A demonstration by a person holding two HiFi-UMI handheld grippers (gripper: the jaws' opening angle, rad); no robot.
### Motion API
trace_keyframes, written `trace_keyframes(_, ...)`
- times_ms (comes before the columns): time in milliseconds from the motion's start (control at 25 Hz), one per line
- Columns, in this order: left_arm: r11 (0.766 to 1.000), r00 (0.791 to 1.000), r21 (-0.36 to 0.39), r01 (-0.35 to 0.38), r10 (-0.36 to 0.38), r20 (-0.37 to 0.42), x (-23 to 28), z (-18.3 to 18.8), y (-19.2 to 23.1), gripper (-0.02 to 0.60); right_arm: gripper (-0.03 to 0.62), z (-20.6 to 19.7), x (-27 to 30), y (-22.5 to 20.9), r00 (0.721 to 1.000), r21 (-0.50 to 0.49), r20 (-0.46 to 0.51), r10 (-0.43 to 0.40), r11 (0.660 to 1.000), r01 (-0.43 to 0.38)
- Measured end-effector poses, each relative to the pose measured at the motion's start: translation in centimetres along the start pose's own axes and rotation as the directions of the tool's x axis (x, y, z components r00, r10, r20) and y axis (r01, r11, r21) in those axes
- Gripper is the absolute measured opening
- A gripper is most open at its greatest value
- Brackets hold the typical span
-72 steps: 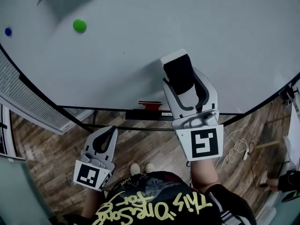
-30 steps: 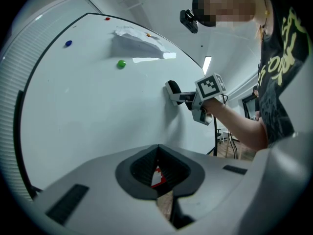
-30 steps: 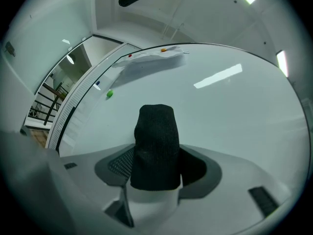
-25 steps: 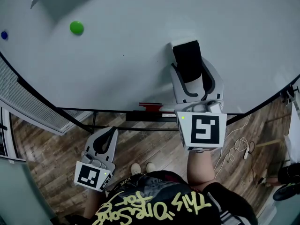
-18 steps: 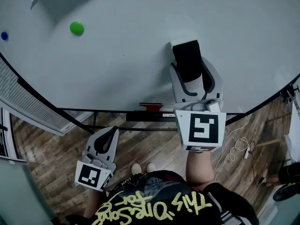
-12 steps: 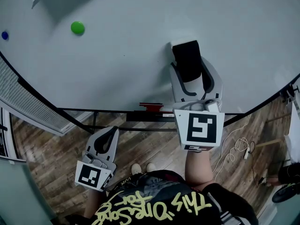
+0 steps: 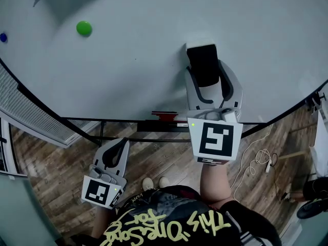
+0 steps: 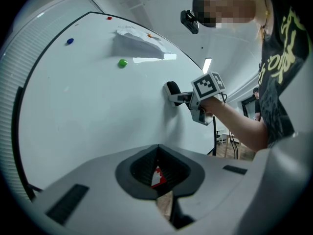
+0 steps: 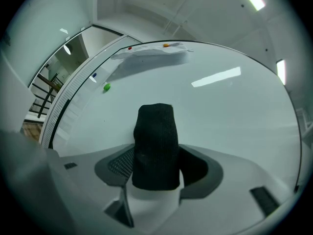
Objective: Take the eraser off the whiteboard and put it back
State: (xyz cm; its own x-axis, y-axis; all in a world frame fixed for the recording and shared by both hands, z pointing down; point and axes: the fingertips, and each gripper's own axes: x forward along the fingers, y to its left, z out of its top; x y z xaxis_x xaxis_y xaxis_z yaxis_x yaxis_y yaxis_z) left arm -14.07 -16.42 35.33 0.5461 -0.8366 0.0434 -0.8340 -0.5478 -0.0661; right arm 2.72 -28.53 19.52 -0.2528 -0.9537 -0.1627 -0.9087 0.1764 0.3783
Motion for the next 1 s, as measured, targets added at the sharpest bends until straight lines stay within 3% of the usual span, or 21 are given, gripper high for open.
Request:
trace_keyframes(160,1.0,1.0,-0.004,0.005,-0.005,-0.003,0.3,-0.1,0.2,0.007,0.262,0.6,0.4,0.1,0.999,0.011,0.046,-0.002,1.0,0.002)
trace_keyframes(1000,1.0,1.0,0.013,0.022,-0.022,0.011,0.4,0.6,-0.8,0.008,0.263,1.4,-2.3,0.4,0.994,0.058,0.109,0.031,0.998,-0.037)
